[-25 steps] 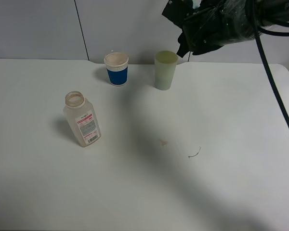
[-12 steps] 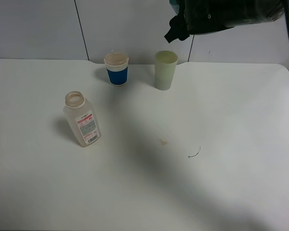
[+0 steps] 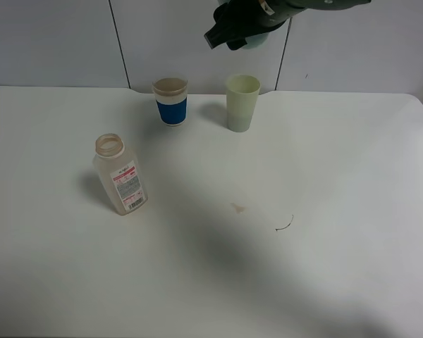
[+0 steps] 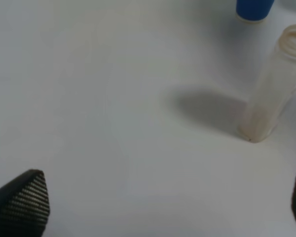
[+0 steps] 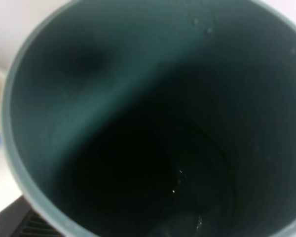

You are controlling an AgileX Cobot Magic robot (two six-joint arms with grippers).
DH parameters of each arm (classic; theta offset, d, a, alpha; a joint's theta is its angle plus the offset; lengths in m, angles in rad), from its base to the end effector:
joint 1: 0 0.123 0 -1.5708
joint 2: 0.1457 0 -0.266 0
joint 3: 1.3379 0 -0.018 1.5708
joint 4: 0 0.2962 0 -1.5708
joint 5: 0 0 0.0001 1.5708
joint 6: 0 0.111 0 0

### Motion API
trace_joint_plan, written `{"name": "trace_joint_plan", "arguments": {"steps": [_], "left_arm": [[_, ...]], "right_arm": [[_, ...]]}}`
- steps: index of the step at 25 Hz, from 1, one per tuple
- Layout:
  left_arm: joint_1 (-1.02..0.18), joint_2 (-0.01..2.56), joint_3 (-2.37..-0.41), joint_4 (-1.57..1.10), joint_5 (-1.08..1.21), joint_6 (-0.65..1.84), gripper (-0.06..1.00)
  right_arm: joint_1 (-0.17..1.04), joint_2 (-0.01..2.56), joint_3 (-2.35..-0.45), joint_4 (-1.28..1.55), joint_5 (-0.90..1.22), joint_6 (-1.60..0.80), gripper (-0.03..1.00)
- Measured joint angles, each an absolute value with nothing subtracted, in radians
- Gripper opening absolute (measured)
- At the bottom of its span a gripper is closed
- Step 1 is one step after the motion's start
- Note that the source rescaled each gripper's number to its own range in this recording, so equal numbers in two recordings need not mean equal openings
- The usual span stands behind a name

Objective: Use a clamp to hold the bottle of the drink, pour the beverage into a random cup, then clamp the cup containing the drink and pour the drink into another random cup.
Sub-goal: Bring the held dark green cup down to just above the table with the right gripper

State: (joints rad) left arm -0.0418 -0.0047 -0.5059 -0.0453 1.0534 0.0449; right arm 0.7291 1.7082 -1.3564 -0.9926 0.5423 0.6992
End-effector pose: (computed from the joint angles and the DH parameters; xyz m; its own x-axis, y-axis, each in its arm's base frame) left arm 0.0707 -0.0073 0.2931 -0.4374 0.0408 -0.8984 0.0869 0.9962 0.0029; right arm 0.3664 0.2629 0.2632 -0.3279 -0.5574 -0.7627 -0.4134 0.8106 -0.4147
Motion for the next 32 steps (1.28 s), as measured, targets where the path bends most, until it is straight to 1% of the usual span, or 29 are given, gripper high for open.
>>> {"name": "trace_joint_plan", "arguments": {"steps": [3,4,6,11,14,16,19,21,24,32], "left_arm": [[-0.042,-0.005,-0.506,-0.045,1.053,0.045,1.00],[-0.042,-0.005,-0.506,-0.045,1.053,0.045,1.00],[-0.042,-0.005,-0.506,-0.045,1.053,0.045,1.00],[-0.042,-0.005,-0.506,-0.045,1.053,0.045,1.00],[-0.042,-0.005,-0.506,-0.045,1.053,0.045,1.00],[-0.042,-0.005,-0.506,-0.045,1.053,0.045,1.00],[-0.042,-0.005,-0.506,-0.045,1.053,0.045,1.00],[-0.042,-0.005,-0.506,-0.045,1.053,0.045,1.00],[-0.042,-0.005,-0.506,-0.045,1.053,0.045,1.00],[-0.042,-0.005,-0.506,-0.045,1.053,0.045,1.00]], "right_arm": [[0.729,1.700,-1.356,-0.788,0.491,0.487,0.03],[0.729,1.700,-1.356,-0.788,0.491,0.487,0.03],[0.729,1.700,-1.356,-0.655,0.466,0.371,0.03],[0.730,1.700,-1.356,-0.312,0.422,0.026,0.03],[0.731,1.696,-1.329,-0.202,0.374,-0.081,0.03],[0.731,1.685,-1.250,-0.180,0.273,-0.106,0.03],[0.731,1.677,-1.203,-0.174,0.224,-0.108,0.03],[0.731,1.665,-1.115,-0.173,0.148,-0.081,0.03],[0.731,1.660,-1.071,-0.173,0.108,-0.057,0.03],[0.731,1.578,-0.875,-0.173,-0.056,-0.039,0.03]]}}
